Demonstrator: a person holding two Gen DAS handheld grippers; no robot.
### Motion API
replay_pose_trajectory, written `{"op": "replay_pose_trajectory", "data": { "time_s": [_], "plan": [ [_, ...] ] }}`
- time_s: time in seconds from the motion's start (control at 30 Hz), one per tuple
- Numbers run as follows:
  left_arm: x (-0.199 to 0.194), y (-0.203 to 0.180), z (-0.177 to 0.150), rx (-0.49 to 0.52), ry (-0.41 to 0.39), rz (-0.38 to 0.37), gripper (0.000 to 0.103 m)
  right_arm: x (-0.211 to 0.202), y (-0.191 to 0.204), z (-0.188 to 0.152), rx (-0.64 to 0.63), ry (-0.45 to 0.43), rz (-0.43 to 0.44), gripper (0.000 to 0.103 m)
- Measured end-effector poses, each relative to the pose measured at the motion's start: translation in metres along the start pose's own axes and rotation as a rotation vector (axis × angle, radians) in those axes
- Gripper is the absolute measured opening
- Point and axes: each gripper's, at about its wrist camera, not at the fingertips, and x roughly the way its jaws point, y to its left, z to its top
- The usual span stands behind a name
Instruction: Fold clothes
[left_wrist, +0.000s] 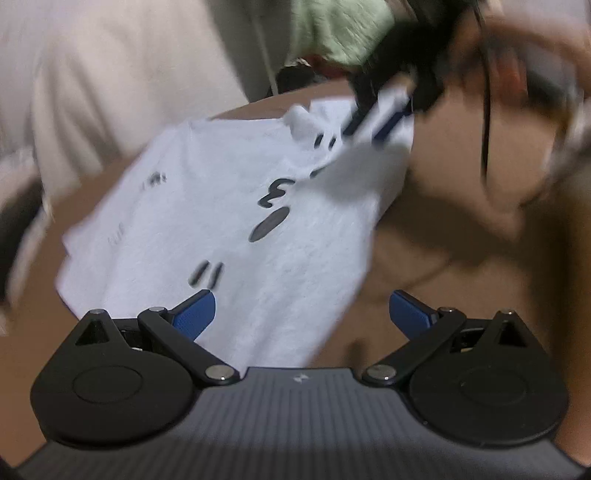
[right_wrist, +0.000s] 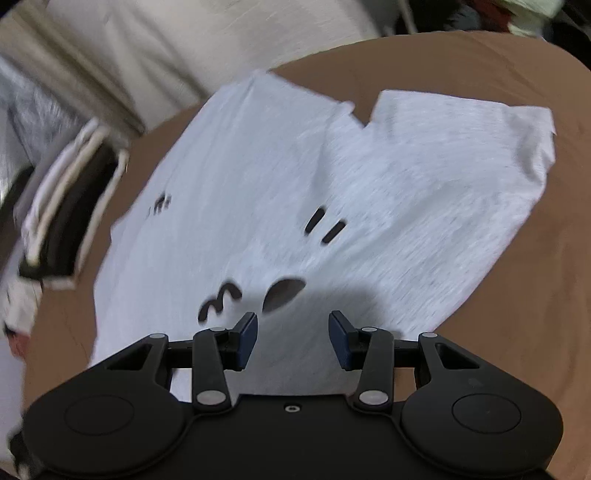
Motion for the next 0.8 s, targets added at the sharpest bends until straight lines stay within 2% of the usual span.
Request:
{"op": "replay_pose_trajectory", "data": {
  "time_s": [0.03, 0.07, 0.13, 0.17, 0.23, 0.27, 0.43, 0.5, 0.53, 0.57, 0.63, 0.7, 0.73, 0.8],
  "plan": [
    [0.011, 0.002, -0.001, 0.028, 0.026, 0.035, 0.069, -0.001, -0.003, 0.001, 0.004, -0.015, -0.002, 0.048],
    [0.020, 0.012, 0.001, -0.002, 0.049, 0.026, 0.036, -0.002, -0.005, 0.003, 0.008, -0.029, -0.004, 0.048],
    [0.034, 0.046, 0.011, -0.214, 0.078, -0.022, 0.020, -0.003, -0.010, 0.006, -0.009, -0.066, -0.023, 0.048],
    [0.040, 0.060, 0.016, -0.285, 0.077, -0.022, 0.019, -0.004, -0.011, 0.008, -0.022, -0.088, -0.042, 0.048],
    [0.047, 0.078, 0.031, -0.293, 0.047, 0.009, 0.019, -0.006, -0.018, 0.011, -0.023, -0.120, -0.076, 0.048],
    [0.053, 0.087, 0.039, -0.302, 0.037, 0.027, 0.019, -0.007, -0.021, 0.014, -0.001, -0.127, -0.064, 0.048],
    [0.089, 0.142, 0.049, -0.576, 0.042, -0.021, 0.026, -0.006, -0.035, 0.023, 0.116, -0.142, 0.018, 0.048],
    [0.106, 0.155, 0.045, -0.646, 0.065, -0.007, 0.037, -0.001, -0.039, 0.023, 0.153, -0.115, 0.041, 0.048],
    [0.113, 0.159, 0.042, -0.671, 0.075, 0.010, 0.049, 0.000, -0.041, 0.021, 0.171, -0.091, 0.040, 0.048],
    [0.116, 0.161, 0.039, -0.677, 0.075, 0.022, 0.057, 0.001, -0.043, 0.018, 0.187, -0.066, 0.039, 0.048],
    [0.119, 0.164, 0.036, -0.668, 0.067, 0.038, 0.063, -0.008, -0.041, 0.002, 0.197, -0.007, 0.020, 0.051],
    [0.119, 0.166, 0.035, -0.633, 0.058, 0.056, 0.073, -0.017, -0.030, -0.005, 0.082, -0.035, 0.070, 0.054],
    [0.119, 0.167, 0.035, -0.611, 0.053, 0.073, 0.083, -0.016, -0.025, -0.005, 0.041, -0.048, 0.066, 0.056],
    [0.117, 0.172, 0.036, -0.604, 0.058, 0.099, 0.086, -0.003, -0.019, -0.001, 0.006, -0.045, 0.052, 0.056]
  ]
}}
